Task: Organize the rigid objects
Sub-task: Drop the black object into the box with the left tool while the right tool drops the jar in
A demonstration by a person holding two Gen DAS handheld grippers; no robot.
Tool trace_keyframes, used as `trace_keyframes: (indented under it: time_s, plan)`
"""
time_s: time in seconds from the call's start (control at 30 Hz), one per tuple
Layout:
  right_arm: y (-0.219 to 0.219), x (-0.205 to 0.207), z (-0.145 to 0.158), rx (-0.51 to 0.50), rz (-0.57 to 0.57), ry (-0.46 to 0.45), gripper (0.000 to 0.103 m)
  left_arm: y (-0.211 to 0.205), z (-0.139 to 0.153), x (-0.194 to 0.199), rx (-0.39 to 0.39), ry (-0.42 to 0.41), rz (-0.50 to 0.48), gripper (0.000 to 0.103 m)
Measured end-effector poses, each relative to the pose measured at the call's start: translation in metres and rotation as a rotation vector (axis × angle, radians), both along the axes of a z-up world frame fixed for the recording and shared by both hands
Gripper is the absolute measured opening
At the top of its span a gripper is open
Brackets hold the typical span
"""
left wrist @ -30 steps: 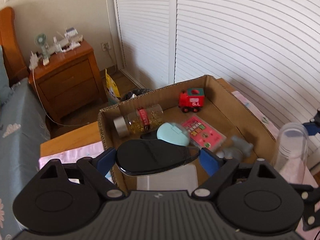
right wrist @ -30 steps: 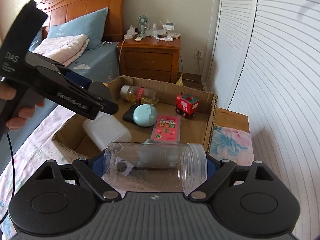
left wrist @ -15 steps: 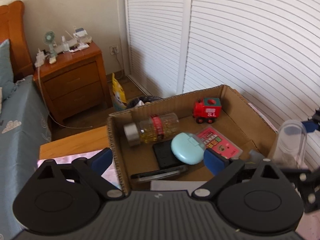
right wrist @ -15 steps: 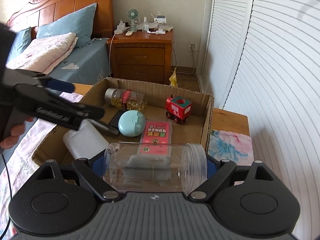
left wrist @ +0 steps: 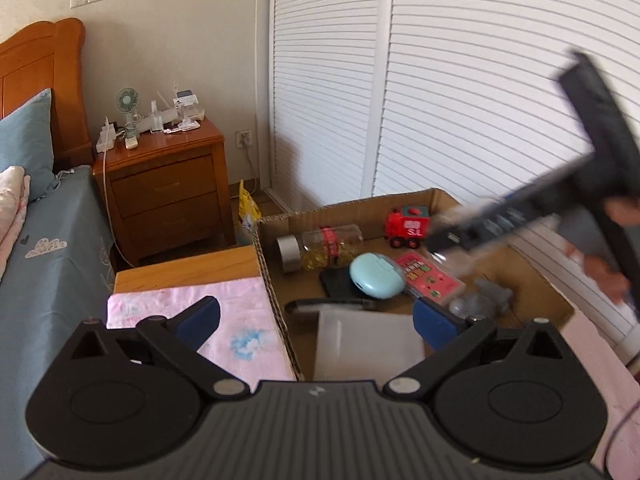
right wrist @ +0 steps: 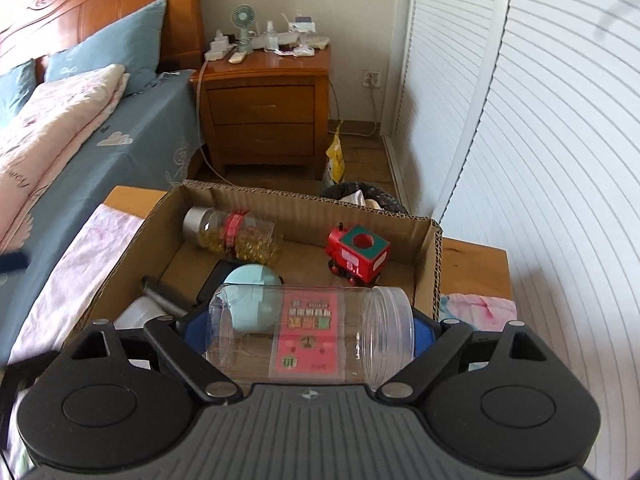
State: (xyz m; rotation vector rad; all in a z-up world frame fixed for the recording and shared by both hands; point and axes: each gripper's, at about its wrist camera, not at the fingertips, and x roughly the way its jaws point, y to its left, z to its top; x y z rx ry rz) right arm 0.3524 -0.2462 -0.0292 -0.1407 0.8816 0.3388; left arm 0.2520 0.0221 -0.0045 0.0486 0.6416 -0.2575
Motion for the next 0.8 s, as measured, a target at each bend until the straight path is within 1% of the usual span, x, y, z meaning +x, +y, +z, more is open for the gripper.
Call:
trace_keyframes:
  time_s: [0.07, 0.17, 0.2, 0.23, 0.27, 0.4, 0.53, 0.63, 0.8]
  plan:
    - [0.002, 0.008, -0.003, -0.002, -0.019, 0.019, 0.093, 0.001, -0.002, -0.008, -0.009, -0.01, -0.007, 0.102]
    - [0.006, 0.017, -0.008, -0.019, -0.052, 0.032, 0.094, 0.0, -0.004, -0.019, 0.01, -0.04, -0.016, 0.102]
    - [0.006, 0.019, -0.01, -0.024, -0.064, 0.04, 0.096, 0.0, -0.004, -0.021, 0.022, -0.05, -0.016, 0.102]
    - [0.007, 0.021, -0.012, -0.027, -0.075, 0.046, 0.102, 0.0, -0.005, -0.024, 0.031, -0.061, -0.012, 0.102]
    - [0.006, 0.02, -0.012, -0.026, -0.08, 0.047, 0.103, 0.0, -0.005, -0.026, 0.039, -0.074, -0.01, 0.102]
    - [0.01, 0.014, -0.01, -0.041, -0.069, 0.046, 0.103, 0.0, -0.003, -0.034, 0.048, -0.097, 0.0, 0.102]
    - [0.011, 0.003, 0.0, -0.05, -0.073, 0.018, 0.103, 0.003, 0.0, -0.04, 0.029, -0.091, 0.007, 0.102]
    - [0.011, -0.013, 0.011, -0.032, -0.064, -0.028, 0.103, 0.002, 0.002, -0.048, 0.02, -0.098, 0.017, 0.102]
    - [0.007, -0.048, 0.026, -0.004, -0.049, -0.13, 0.103, 0.003, 0.012, -0.063, -0.006, -0.107, 0.021, 0.102]
